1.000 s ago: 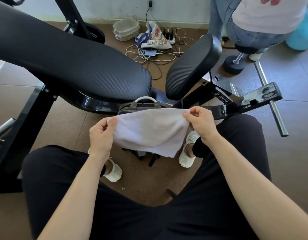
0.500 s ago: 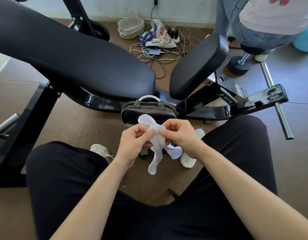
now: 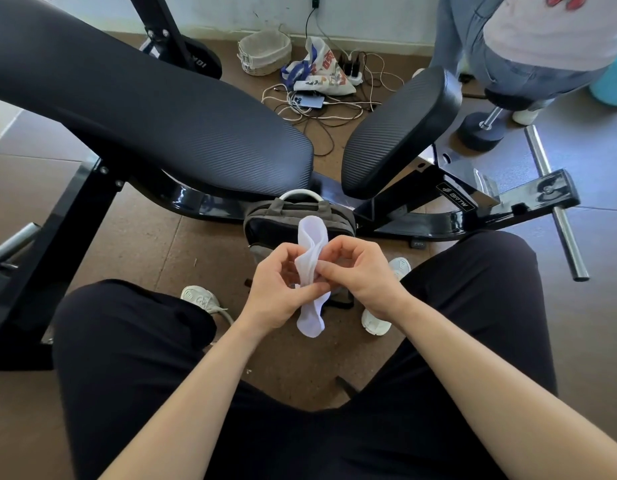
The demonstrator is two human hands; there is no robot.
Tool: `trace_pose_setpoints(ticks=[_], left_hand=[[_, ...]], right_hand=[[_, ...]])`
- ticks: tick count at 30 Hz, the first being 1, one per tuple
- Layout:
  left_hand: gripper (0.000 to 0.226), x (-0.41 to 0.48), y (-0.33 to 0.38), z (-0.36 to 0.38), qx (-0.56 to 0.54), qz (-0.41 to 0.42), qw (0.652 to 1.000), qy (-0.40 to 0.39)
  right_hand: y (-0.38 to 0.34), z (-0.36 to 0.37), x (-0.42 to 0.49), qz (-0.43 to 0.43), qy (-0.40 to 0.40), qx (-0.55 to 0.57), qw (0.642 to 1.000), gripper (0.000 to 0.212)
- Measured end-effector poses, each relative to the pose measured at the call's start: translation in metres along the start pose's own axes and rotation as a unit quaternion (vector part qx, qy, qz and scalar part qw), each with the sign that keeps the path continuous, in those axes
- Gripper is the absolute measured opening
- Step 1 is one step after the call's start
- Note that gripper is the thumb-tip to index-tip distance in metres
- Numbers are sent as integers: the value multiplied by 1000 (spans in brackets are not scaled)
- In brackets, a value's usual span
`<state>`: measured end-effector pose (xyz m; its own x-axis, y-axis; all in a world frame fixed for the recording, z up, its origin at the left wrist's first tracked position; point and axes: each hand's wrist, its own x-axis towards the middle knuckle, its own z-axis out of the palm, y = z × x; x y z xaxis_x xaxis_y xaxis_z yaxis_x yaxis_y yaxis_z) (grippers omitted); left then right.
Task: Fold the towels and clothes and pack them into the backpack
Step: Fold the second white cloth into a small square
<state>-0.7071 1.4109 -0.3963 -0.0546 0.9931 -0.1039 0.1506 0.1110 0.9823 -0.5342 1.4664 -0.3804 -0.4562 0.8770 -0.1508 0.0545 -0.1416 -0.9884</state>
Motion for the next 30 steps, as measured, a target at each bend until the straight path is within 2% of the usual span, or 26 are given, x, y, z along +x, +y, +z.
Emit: trace_pose_setpoints(ticks=[4,6,9,12,15,17,19,21,23,26,30], left_hand=[[9,5,-4,-5,-1,13,1000,20],[5,9,-4,-8,-59,-31,995,75],[3,14,0,-12,-200,-90,962,164],[8,18,12,-17,-331,-90,918,201],[21,21,24,-24,-427,-71,877,207],[31,21,31,-25,-460,-68,862,201],[41,21,36,-25,-490,-67,846,196],[45,21,39,-26,-512,-66,834,193],[44,22,40,-29,-516,-63,832,193],[45,23,38,-34,-523,-58,824,211],[45,25,35,-41,-516,-41,822,236]], right_hand=[[-1,0,1,12,-4,3,1000,9],[0,-4,5,26,8,-20,999,9],[5,-7,8,42,39,-118,991,12],[7,-6,9,87,20,-203,975,31],[11,-5,9,116,-65,-229,964,53],[17,-2,12,117,-109,-232,960,61],[26,2,18,95,-69,-240,964,42],[33,3,25,78,17,-249,965,15],[39,-1,32,90,74,-264,957,3],[44,-8,36,117,137,-284,942,8],[45,-10,35,102,186,-273,938,14]])
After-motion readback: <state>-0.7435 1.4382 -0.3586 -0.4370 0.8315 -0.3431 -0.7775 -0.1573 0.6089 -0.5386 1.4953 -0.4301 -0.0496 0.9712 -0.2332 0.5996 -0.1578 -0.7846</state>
